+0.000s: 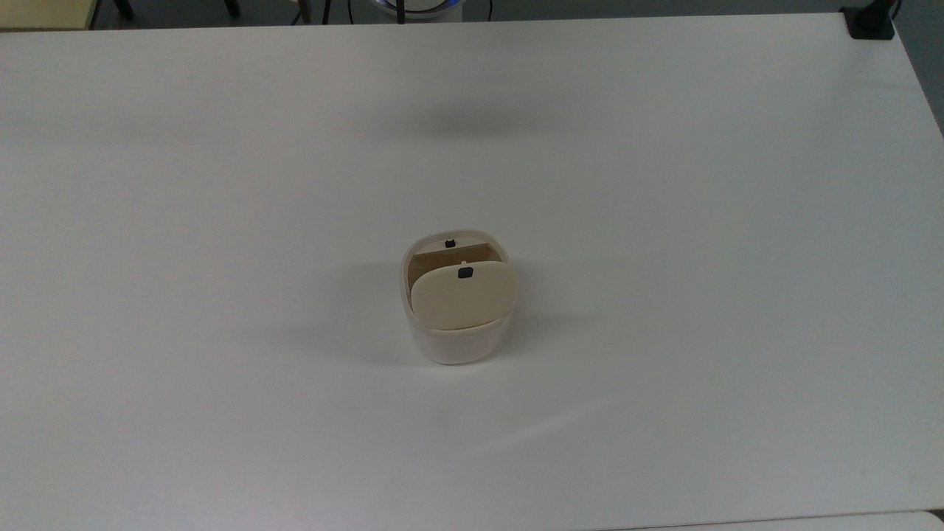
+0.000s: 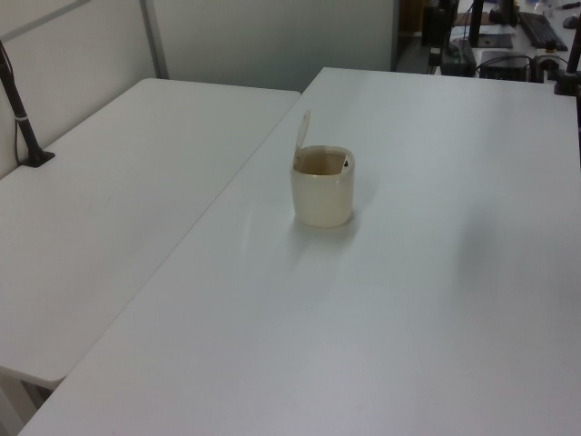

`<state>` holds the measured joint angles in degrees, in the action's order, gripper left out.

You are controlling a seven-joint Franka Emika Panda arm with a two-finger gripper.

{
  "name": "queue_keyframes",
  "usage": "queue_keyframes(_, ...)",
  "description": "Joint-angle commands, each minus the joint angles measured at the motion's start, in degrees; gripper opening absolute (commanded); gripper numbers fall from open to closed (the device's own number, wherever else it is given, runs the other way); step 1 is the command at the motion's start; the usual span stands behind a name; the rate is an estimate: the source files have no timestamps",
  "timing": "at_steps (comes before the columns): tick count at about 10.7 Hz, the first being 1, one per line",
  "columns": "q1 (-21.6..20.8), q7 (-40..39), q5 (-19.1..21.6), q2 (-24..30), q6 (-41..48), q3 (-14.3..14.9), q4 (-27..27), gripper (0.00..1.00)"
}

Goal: Close the trash bin
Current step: 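Move the gripper down toward the open lid of the cream bin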

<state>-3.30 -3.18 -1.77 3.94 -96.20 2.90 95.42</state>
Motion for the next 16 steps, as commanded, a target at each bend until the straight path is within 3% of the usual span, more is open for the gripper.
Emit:
queue_keyframes(1,-0.74,1.07,-0.17,0.8,-0.04,0.26,0.47,1.0)
queue_keyframes(9,-0.65,1.33,0.01,-0.07,-3.97,0.17,0.73,1.0)
queue_keyframes(14,-0.65,21.51,-0.08,-6.91,-14.97,-0.53,-2.07,1.0)
queue_keyframes(16,-2.05,28.64,-0.26,-10.34,-15.51,-0.53,-5.75,0.91)
